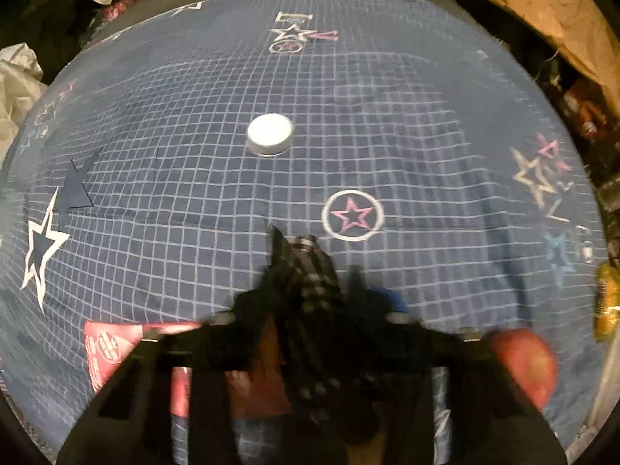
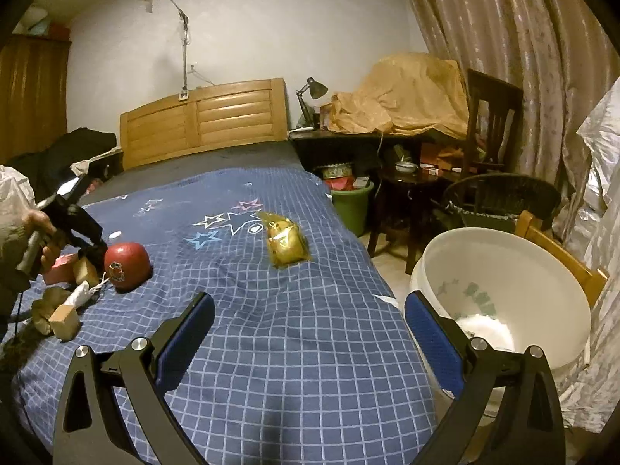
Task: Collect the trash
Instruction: 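Move both open tools back over the trash on the bed, then grasp the plaid cloth with the left tool while the right tool grasps the white string bag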
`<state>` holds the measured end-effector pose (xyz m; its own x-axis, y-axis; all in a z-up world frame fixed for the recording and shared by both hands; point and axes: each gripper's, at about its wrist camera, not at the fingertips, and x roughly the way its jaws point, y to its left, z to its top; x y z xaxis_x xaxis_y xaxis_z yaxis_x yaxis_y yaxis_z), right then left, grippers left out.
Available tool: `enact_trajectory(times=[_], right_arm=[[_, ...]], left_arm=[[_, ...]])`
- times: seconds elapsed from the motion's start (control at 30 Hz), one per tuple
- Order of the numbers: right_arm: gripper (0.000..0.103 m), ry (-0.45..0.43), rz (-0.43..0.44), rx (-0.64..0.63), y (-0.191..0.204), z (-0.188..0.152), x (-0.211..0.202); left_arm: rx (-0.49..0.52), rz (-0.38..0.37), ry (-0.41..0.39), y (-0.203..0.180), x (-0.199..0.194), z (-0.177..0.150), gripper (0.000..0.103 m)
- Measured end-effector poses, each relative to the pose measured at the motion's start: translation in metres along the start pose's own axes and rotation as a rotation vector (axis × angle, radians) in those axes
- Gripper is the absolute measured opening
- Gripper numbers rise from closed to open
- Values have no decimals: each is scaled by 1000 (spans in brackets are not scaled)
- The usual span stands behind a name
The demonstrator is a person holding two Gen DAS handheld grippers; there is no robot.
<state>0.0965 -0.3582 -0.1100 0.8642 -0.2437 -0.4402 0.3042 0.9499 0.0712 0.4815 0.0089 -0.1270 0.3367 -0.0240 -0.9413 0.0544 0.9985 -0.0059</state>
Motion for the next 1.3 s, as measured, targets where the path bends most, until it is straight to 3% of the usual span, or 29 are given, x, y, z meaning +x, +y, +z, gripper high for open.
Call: enact_trajectory(times=[0.03, 0.07, 0.23, 0.43, 0.53, 0.7, 0.83, 0.93, 1.03, 1.17, 1.23, 1.3], right_arm=[[98, -1, 2, -1, -2, 2, -1], [98, -1, 6, 0, -3, 3, -2], [98, 1, 24, -2, -1, 3, -3], [98, -13, 57, -11, 4, 6, -11], [98, -9, 80, -8, 9, 5, -13], [98, -1, 132, -29, 23, 4, -18], [98, 18, 179, -43, 35, 5, -19], [98, 63, 230, -47, 49, 7, -14], [98, 136, 288, -56, 71, 9, -3], [98, 274, 412, -20, 100, 8, 20], [98, 310, 442, -7, 119, 7, 30], [98, 338, 456, -31, 138, 7, 38]], left_arm=[[-8, -29, 2, 3, 0, 0, 9], [-9, -58, -13, 4, -3, -1, 7], [-1, -89, -174, 9, -42, -8, 5], [-41, -184, -339, 28, -132, -27, 4], [-26, -221, -387, 35, -171, -51, 4], [-23, -268, -392, 53, -211, -107, 5], [-53, -309, -322, 76, -205, -157, 5], [-100, -316, -247, 98, -178, -188, 5], [-154, -324, -164, 124, -144, -209, 5], [-194, -268, -79, 148, -89, -222, 5], [-199, -246, -64, 151, -70, -225, 10], [-203, -266, -110, 152, -68, -230, 16]])
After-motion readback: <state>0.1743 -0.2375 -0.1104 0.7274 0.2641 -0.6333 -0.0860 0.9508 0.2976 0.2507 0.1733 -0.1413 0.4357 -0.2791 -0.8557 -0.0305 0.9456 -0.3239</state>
